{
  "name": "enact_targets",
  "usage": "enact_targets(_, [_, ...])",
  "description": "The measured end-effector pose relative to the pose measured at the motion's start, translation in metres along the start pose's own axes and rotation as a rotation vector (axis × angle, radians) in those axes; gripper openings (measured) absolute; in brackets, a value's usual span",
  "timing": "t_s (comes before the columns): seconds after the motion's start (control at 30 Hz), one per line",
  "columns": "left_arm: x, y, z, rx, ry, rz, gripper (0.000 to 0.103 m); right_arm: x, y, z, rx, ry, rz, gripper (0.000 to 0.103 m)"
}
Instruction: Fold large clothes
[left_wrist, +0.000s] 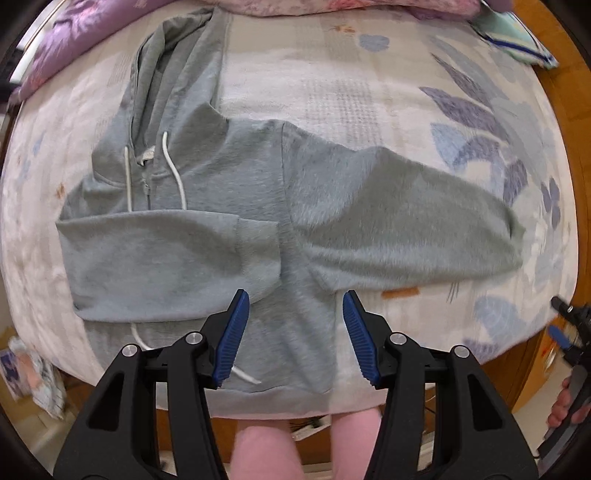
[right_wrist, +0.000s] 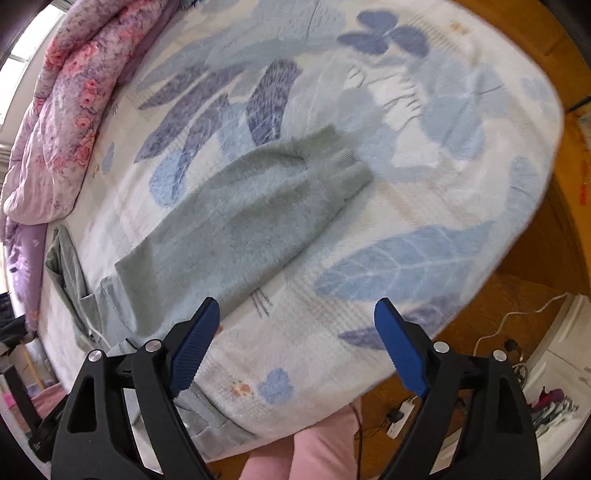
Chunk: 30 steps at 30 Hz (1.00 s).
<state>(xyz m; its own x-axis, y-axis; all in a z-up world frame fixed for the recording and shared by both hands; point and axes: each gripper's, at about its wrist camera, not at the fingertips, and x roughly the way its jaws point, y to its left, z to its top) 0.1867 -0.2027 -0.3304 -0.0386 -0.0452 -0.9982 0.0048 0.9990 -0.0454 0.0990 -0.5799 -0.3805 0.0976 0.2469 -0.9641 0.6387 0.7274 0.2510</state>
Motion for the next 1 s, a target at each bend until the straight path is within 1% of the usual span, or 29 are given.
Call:
enact_targets(0.03, [0.004,-0.001,0.003,-0.022,-0.003,-0.007,0.064,0.008,-0.002,0.008,0.001,0.014,0.021,0.082])
enact_targets(0.07, [0.007,-0.002,0.005,-0.033,-0.005,-0.005,0.065,0.014,-0.004,0.015,0.007,0.014,0.018,0.082])
enact_targets(0.17, [0.024,-0.005,0.012,-0.07,0.009,0.032,0.065,0.029,-0.014,0.031,0.028,-0.021,-0.012,0.082])
enact_targets(0.2, [0.03,-0.006,0.013,-0.081,0.013,0.032,0.065,0.035,-0.017,0.036,0.026,-0.031,-0.011,0.082])
enact_targets(0.33, [0.051,-0.009,0.02,-0.106,0.034,0.022,0.065,0.057,-0.029,0.054,0.027,-0.061,-0.064,0.082])
enact_targets(0.43, [0.066,-0.013,0.025,-0.1,0.031,0.008,0.065,0.078,-0.042,0.067,0.05,-0.067,-0.033,0.082])
enact_targets(0.53, [0.079,-0.018,0.03,-0.084,0.03,0.013,0.065,0.097,-0.056,0.075,0.106,-0.073,-0.05,0.082])
enact_targets(0.67, [0.092,-0.019,0.038,-0.083,0.038,-0.011,0.065,0.119,-0.07,0.08,0.188,-0.055,0.028,0.082])
enact_targets(0.73, [0.095,-0.019,0.041,-0.089,0.022,-0.025,0.067,0.129,-0.073,0.084,0.204,-0.045,0.046,0.079])
enact_targets(0.87, [0.1,-0.016,0.046,-0.099,0.017,-0.056,0.068,0.142,-0.075,0.09,0.209,-0.046,0.04,0.079])
enact_targets(0.9, [0.103,-0.014,0.048,-0.109,0.025,-0.074,0.068,0.142,-0.075,0.091,0.21,-0.047,0.038,0.078])
enact_targets(0.97, [0.108,-0.011,0.051,-0.135,0.039,-0.117,0.067,0.138,-0.076,0.09,0.202,-0.071,0.05,0.068])
enact_targets(1.0, [0.111,-0.006,0.053,-0.163,0.041,-0.144,0.064,0.136,-0.078,0.089,0.204,-0.079,0.057,0.059])
